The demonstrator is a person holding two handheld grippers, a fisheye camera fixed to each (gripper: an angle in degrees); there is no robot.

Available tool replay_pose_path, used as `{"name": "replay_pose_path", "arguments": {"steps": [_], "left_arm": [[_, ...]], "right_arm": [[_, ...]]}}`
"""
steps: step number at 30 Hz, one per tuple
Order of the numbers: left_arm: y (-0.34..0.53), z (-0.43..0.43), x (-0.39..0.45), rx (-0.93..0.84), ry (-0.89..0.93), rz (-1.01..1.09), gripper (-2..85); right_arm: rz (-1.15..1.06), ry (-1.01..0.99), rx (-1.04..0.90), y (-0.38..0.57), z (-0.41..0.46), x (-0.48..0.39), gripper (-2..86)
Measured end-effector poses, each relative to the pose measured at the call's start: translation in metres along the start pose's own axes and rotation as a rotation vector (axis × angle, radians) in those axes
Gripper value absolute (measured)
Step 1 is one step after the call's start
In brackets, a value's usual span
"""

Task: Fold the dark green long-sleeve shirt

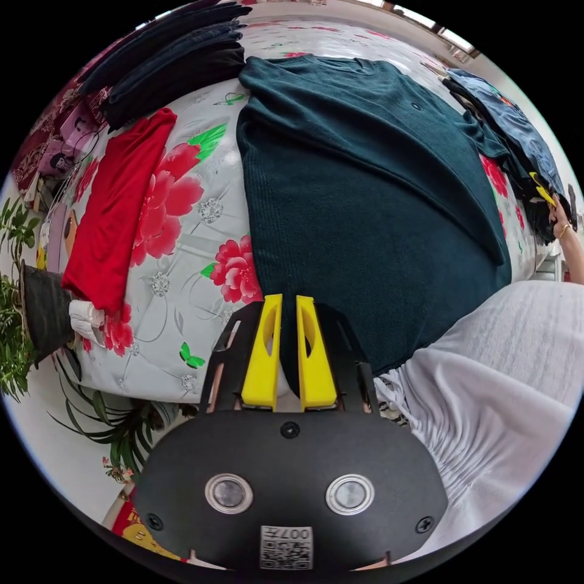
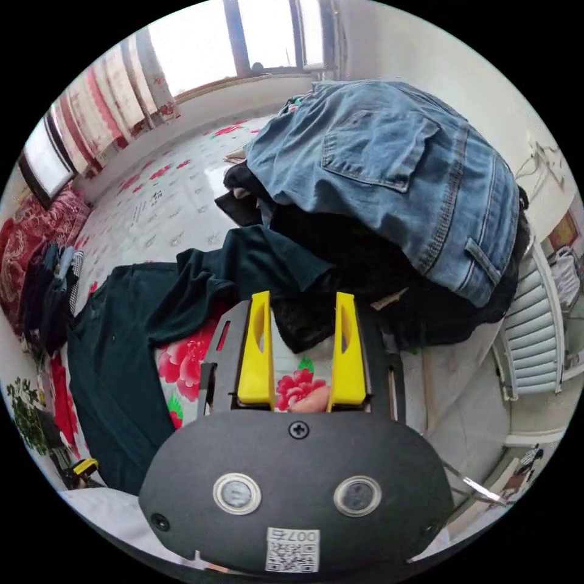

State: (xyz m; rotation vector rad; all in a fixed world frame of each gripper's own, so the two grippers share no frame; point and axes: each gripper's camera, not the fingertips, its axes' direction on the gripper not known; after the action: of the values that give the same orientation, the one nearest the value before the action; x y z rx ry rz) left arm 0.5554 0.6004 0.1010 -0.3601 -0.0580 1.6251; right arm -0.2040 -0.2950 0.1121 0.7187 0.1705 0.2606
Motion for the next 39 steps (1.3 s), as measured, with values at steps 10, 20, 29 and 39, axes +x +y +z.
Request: {"name": "replay_pose_path", "arguments": {"steps": [10,20,29,39], "left_arm": [[-0.002,0.007,0.0,-0.031,-0.027,-0.119,3.8],[0.015,0.019,-0.015,-0.005,-0.012,-0.124,3.6],[0.064,0.026,-0.049,0.154,0.092,-0.192,-0.2],[0.124,0.028,-0.099,0.357,0.338,-0.198,6.2]], "right_arm": [[-0.155,0.337,-0.222,-0.039,0.064,-0.037,5.6],[-0.387,-0.159,0.366,-0.006,-0.14,-0.117,4.0],[-0.83,-0.914,0.449,0.124,-0.255,-0.279,5.0],[-1.202,-0.947,-0.041,0.269,-0.187,-0.403,7.1]]}}
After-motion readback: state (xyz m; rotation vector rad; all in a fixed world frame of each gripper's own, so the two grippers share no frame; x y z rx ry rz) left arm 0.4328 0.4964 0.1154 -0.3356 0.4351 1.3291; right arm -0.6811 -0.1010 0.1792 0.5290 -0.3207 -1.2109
